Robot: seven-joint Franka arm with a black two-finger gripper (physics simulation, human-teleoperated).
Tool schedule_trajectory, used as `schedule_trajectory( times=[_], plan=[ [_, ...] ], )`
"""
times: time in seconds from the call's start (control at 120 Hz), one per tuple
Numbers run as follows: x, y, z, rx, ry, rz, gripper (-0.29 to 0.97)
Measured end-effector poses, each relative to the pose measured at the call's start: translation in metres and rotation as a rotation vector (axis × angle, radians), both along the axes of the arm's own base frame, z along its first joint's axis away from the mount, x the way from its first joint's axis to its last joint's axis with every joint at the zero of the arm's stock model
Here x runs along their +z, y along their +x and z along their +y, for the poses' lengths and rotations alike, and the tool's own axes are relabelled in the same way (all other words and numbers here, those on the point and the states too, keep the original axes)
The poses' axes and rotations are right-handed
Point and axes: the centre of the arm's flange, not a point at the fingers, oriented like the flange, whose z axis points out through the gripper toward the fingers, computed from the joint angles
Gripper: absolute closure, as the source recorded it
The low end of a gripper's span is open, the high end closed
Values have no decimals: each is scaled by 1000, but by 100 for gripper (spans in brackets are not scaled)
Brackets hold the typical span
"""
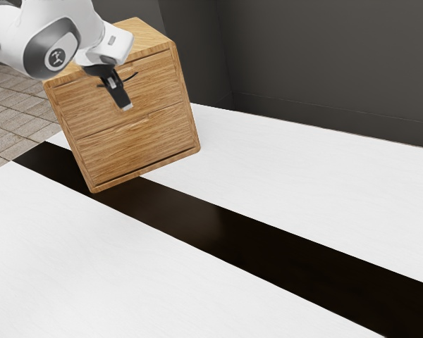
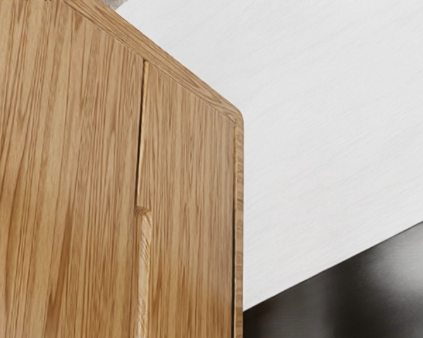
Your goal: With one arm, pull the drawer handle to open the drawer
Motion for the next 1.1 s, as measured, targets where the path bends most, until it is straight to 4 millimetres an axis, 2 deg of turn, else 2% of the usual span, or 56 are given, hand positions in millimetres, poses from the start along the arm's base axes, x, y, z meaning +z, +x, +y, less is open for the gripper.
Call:
schedule_trajectory(
  times=[0.125, 0.25, 0.433, 0.583, 0.725, 0.9, 1.008, 1.1],
  plan=[
    [-15, 10, 17, 6, -18, -2, 0],
    [-14, 11, 32, 8, -22, -31, 0],
    [-7, 24, 30, -35, -34, -108, 0],
    [-25, 31, 50, -37, -38, -119, 0],
    [-30, 32, 61, -39, -28, -129, 0],
    [-36, 35, 63, -56, -21, -127, -1],
    [-37, 43, 48, -84, -18, -126, 3],
    [-41, 46, 44, -94, -10, -118, -3]
  ],
)
